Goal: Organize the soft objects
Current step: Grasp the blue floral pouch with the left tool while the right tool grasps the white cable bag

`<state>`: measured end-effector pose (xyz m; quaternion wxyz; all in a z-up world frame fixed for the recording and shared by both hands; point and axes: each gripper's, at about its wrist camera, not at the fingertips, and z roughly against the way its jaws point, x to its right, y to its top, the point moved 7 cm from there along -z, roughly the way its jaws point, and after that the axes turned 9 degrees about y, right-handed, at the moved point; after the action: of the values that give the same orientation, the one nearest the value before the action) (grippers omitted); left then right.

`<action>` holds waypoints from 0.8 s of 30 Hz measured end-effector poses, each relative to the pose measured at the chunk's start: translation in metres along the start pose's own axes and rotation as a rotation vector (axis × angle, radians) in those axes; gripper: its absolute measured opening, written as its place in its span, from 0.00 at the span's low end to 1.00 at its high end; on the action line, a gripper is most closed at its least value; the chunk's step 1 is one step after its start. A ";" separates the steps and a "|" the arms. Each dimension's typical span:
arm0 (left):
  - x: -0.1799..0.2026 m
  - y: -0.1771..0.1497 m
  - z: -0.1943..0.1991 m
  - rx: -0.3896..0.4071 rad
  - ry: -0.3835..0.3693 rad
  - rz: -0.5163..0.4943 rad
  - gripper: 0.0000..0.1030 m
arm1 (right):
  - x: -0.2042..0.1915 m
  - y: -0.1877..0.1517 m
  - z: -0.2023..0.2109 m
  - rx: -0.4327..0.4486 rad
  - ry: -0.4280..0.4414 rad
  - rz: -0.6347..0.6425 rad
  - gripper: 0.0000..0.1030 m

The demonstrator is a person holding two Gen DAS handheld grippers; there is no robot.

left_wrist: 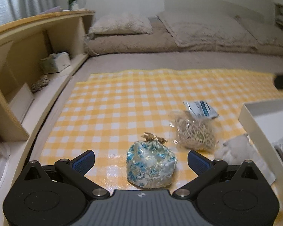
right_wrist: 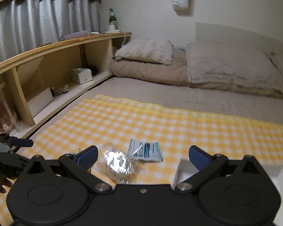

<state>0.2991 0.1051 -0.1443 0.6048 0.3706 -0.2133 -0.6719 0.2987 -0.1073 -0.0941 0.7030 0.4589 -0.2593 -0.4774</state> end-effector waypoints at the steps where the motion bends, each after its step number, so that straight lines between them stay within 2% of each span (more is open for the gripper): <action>1: 0.002 -0.001 -0.003 0.002 -0.014 -0.020 1.00 | -0.001 0.002 -0.005 0.001 0.004 0.012 1.00; 6: 0.016 -0.011 -0.024 -0.033 -0.073 -0.135 1.00 | 0.001 0.001 -0.040 -0.041 0.049 0.066 1.00; 10: 0.025 -0.020 -0.040 -0.073 -0.120 -0.208 1.00 | -0.004 -0.012 -0.072 -0.126 0.120 0.215 1.00; 12: 0.025 -0.022 -0.046 -0.082 -0.132 -0.215 1.00 | -0.010 -0.019 -0.088 -0.184 0.155 0.319 1.00; 14: 0.023 -0.020 -0.051 -0.088 -0.142 -0.198 1.00 | -0.018 -0.024 -0.100 -0.202 0.204 0.378 1.00; 19: 0.015 -0.016 -0.062 -0.104 -0.145 -0.160 0.99 | -0.030 -0.031 -0.126 -0.246 0.299 0.453 0.97; 24: 0.012 -0.018 -0.072 -0.117 -0.144 -0.167 0.97 | -0.039 -0.043 -0.146 -0.284 0.370 0.558 0.97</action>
<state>0.3416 0.1081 -0.2065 0.5504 0.3019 -0.1850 -0.7561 0.3813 -0.0193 -0.1947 0.8980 0.3469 -0.1743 -0.2072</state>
